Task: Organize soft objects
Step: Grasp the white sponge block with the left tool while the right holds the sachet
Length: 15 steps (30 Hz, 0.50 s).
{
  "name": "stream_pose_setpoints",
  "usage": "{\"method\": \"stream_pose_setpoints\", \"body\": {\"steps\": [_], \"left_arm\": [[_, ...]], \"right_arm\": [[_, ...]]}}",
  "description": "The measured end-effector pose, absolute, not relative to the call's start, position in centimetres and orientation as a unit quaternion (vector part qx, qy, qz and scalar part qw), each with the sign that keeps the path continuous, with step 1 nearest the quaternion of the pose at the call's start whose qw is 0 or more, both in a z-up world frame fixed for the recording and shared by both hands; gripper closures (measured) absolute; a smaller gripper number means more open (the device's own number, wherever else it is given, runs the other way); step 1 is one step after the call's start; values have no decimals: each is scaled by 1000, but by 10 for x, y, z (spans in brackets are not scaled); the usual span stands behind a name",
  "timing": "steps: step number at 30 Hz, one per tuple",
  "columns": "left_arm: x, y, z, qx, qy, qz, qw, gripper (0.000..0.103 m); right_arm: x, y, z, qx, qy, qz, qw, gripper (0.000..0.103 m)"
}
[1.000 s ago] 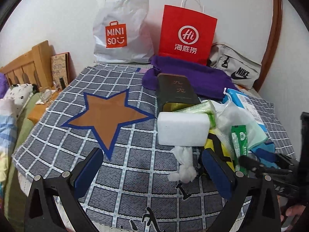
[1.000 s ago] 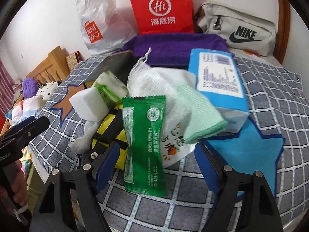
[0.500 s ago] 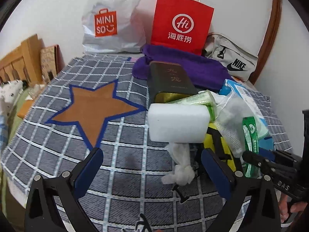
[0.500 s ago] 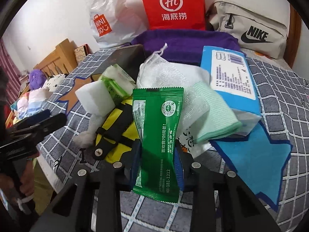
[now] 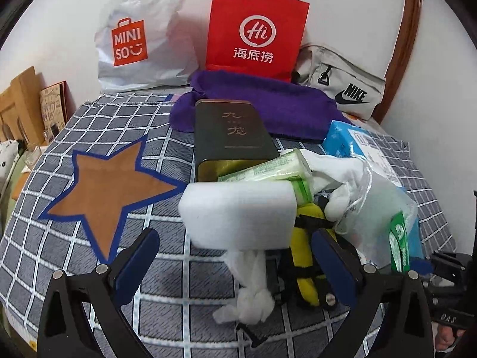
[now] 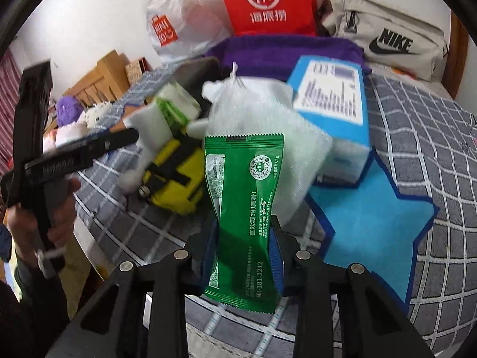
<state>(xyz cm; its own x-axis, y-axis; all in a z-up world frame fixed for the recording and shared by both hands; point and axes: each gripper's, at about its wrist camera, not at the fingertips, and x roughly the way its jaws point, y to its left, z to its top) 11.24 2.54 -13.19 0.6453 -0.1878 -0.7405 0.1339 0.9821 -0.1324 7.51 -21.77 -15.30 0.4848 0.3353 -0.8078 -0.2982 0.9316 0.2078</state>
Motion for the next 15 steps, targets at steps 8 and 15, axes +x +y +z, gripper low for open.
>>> {"method": "stream_pose_setpoints", "body": {"steps": [8,15], "left_arm": [[133,20,-136,-31,418,-86,904,0],[138,20,-140,-46,416,-90,904,21]], "right_arm": [[64,-248,-153,16,479,186,858,70],[57,-278,-134,46,444,173,878,70]]}}
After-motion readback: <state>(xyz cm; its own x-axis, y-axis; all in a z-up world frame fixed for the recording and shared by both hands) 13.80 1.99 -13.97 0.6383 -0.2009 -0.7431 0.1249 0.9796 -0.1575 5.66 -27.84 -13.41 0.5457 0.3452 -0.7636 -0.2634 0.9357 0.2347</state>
